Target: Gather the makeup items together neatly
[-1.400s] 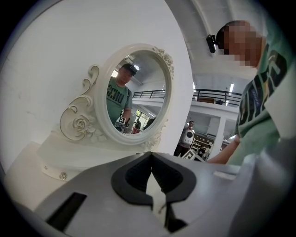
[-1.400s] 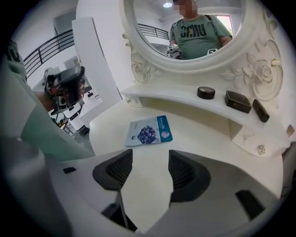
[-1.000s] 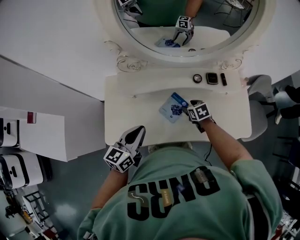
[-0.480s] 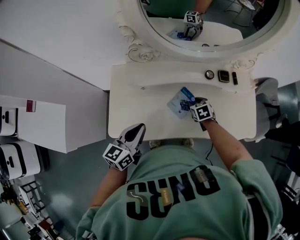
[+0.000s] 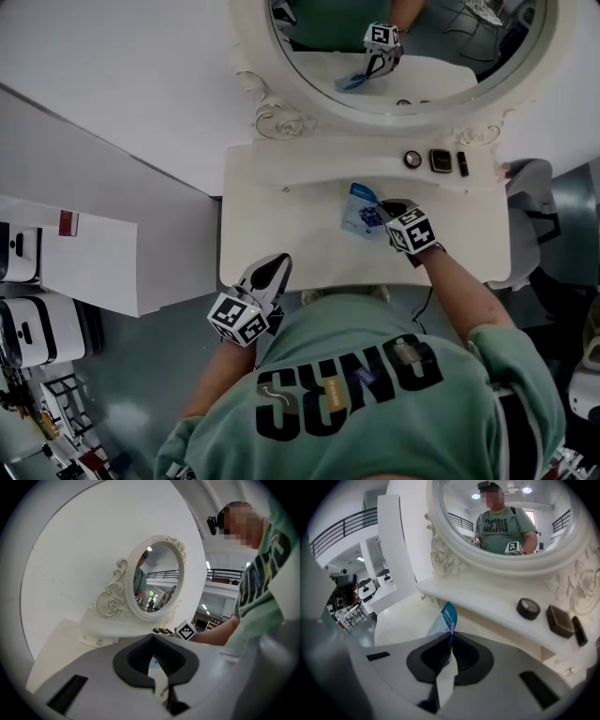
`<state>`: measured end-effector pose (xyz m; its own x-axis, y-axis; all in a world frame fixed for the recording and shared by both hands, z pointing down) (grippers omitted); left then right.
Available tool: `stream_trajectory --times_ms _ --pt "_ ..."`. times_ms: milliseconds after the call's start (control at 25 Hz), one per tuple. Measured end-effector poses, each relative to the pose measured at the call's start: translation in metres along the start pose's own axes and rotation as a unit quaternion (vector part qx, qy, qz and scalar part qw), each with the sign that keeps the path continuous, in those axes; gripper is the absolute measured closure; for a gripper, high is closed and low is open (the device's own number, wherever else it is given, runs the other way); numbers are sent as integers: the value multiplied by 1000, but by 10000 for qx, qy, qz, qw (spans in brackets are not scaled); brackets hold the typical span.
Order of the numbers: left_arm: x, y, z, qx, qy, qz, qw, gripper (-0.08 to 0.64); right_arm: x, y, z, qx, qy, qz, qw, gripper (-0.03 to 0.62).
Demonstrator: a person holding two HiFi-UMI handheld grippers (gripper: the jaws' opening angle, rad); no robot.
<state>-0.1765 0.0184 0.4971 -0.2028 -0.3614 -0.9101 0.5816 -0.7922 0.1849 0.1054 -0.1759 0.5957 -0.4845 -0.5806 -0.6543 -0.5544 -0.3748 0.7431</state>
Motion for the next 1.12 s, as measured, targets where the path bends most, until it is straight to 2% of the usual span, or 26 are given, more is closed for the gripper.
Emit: stream_trajectory --times_ms 200,360,600,800,880,960,1120 --pt "10 8 -6 -28 23 -130 9999 551 63 -34 -37 28 -214 -436 9988 591" --pt "11 12 -9 -34 10 -128 9999 551 95 -26 -66 -84 -291 -385 9988 591" --pt "9 12 -6 54 -37 -106 9999 551 106 8 -88 -812 -730 -44 9940 589" --pt "8 10 1 120 -98 -98 9998 551 114 21 -90 -1306 -641 -84 9893 585" --pt "8 9 2 123 -105 -103 9998 551 117 23 -92 -1493 -627 -61 9868 540" --pt "7 9 2 118 -120 -108 9998 551 116 24 -94 -1632 -669 41 9843 445" --pt "5 9 2 79 -143 -85 9998 551 112 16 -96 -1936 -928 66 9767 386"
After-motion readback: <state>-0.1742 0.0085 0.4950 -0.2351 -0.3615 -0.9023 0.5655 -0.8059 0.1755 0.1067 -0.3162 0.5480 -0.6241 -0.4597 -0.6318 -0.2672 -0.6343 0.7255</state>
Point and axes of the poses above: the fingertips, and each gripper's own axes: y forward along the fingers, z to its left, x out of its top, the point moved 8 cm from there along -y, backward along the fingers, and after that the axes turned 4 degrees about y, right-handed, at the moved point
